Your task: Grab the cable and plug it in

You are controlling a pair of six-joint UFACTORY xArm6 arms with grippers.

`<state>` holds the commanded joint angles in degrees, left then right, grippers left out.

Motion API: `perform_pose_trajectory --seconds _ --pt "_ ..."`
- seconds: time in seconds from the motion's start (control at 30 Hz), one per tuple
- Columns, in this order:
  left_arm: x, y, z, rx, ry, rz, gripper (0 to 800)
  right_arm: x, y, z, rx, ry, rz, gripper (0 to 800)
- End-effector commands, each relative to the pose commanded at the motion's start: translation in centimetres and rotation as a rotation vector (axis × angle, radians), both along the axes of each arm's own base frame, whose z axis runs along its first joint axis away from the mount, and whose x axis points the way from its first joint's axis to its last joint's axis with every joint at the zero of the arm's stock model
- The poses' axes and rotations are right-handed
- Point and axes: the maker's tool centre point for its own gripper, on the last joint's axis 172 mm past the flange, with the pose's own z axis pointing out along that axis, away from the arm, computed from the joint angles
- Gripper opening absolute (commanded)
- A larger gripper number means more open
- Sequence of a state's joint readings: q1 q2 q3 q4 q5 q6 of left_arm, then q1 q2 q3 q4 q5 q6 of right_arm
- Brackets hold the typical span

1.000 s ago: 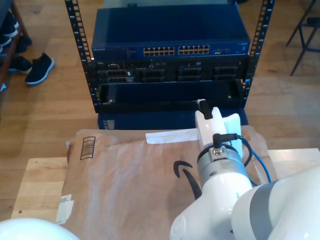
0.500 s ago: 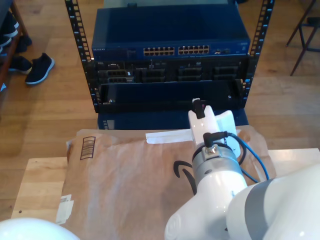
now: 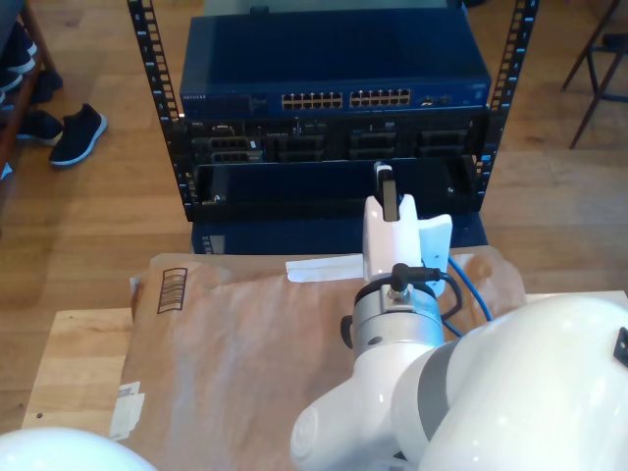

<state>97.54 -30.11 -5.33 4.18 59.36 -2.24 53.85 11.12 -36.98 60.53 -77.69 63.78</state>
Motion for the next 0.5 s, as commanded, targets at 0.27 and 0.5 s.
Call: perform_pose_trajectory --seconds 0.27,0.5 --pt "0.0 -0.1 0.0 -0.002 0.0 -0.002 800 4.6 -0.3 1.0 0.037 -0.069 0.025 0" --pt "0.0 0.0 0.0 0.0 0.0 -0.002 800 7.4 -2.7 -0.3 0.136 -0.034 -0.016 0"
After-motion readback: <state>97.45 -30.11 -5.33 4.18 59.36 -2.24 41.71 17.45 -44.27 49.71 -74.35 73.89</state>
